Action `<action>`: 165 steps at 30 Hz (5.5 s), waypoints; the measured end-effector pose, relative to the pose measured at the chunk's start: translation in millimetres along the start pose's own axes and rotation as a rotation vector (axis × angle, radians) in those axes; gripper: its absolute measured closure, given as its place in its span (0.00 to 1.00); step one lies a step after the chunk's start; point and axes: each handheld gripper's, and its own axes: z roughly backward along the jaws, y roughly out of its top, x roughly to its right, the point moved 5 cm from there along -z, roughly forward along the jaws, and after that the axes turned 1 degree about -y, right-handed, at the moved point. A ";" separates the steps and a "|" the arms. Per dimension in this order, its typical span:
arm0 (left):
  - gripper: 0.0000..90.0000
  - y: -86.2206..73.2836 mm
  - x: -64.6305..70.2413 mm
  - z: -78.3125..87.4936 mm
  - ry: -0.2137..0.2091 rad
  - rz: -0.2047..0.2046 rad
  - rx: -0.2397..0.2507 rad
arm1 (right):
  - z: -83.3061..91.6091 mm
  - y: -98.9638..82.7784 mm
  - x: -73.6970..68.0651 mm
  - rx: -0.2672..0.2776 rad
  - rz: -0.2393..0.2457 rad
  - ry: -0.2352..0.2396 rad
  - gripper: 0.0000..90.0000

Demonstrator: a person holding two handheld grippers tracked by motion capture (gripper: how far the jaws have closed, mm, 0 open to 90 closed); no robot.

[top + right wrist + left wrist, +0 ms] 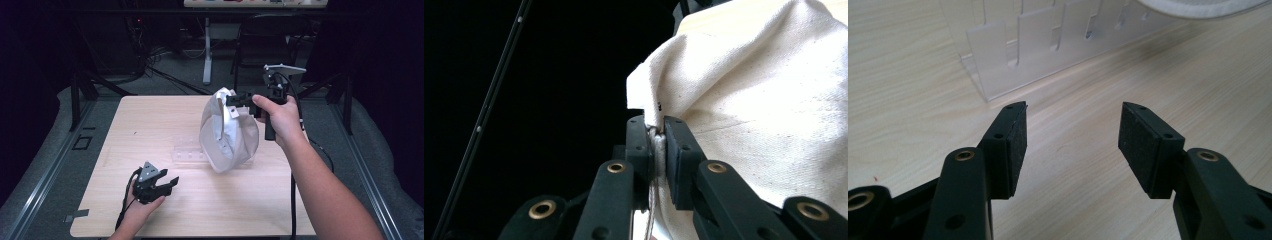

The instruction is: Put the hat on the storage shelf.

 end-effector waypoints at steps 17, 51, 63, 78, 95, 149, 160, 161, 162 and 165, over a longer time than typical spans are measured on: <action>0.47 62.7 51.9 -26.3 -0.008 -0.180 0.072 | -11.0 24.8 -4.6 0.054 -0.041 -0.091 0.91; 0.88 111.1 60.2 -62.5 -0.017 -0.181 0.023 | -11.4 29.8 -6.3 0.089 -0.068 -0.075 0.91; 0.90 107.2 56.8 -69.9 -0.125 -0.121 0.051 | -20.0 27.1 -5.1 0.068 -0.055 -0.094 0.91; 0.93 91.9 55.0 -72.2 -0.076 -0.093 0.055 | -33.3 20.4 1.7 0.036 -0.058 -0.092 0.91; 0.94 90.0 54.4 -76.0 -0.060 -0.059 0.032 | -33.4 14.8 10.1 0.041 -0.033 -0.115 0.86; 0.95 77.3 47.2 -90.0 -0.026 -0.065 -0.140 | 19.5 -61.6 41.0 0.259 0.290 -0.283 0.54; 0.94 78.6 45.6 -86.3 -0.052 -0.045 -0.123 | 18.2 -73.6 47.8 0.285 0.265 -0.258 0.54; 0.94 78.4 46.5 -86.4 -0.051 -0.047 -0.120 | 18.2 -74.9 48.5 0.288 0.257 -0.252 0.54; 0.94 78.4 46.5 -86.2 -0.051 -0.052 -0.123 | 18.4 -77.4 50.3 0.292 0.255 -0.250 0.54; 0.94 78.6 44.7 -85.7 -0.061 -0.032 -0.120 | 18.4 -79.4 52.2 0.294 0.251 -0.253 0.54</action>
